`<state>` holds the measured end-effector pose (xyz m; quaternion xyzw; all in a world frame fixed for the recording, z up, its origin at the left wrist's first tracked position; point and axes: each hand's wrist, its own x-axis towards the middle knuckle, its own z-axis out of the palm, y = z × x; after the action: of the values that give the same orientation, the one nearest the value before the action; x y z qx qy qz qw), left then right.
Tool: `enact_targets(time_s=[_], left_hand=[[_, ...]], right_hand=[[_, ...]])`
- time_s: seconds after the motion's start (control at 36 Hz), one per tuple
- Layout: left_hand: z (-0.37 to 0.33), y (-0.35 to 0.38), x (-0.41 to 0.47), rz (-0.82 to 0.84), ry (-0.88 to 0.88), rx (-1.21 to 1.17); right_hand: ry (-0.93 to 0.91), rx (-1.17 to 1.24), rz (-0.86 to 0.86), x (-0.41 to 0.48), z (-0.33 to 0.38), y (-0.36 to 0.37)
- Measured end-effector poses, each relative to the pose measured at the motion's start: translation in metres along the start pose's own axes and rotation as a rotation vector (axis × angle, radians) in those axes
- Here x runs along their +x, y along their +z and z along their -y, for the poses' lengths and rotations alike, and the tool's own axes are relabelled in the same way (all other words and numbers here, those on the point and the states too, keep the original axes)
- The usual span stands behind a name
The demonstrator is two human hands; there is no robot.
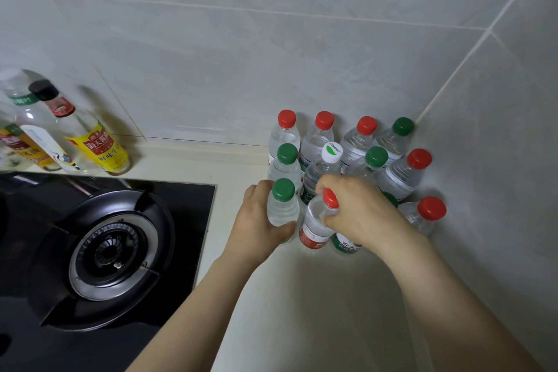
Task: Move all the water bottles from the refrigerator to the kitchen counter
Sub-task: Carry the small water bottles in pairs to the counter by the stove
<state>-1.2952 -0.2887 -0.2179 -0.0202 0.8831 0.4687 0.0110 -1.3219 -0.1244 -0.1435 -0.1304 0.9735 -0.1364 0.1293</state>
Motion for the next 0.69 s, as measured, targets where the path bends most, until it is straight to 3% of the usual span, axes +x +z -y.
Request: enact_targets(time_s=[0.31,0.53,0.69], left_hand=[[-0.008,-0.024,-0.012,0.026,-0.074,0.05],[-0.023,-0.056,-0.043,-0.05,-0.006,0.041],[-0.036,-0.084,-0.074,-0.096,0.053,0.045]], right_hand=[[-0.005,0.007,-0.035,-0.011,0.005,-0.009],[0.013,-0.009,-0.082,-0.033,0.018,-0.022],[-0.02,0.002,-0.212,-0.059,0.04,-0.034]])
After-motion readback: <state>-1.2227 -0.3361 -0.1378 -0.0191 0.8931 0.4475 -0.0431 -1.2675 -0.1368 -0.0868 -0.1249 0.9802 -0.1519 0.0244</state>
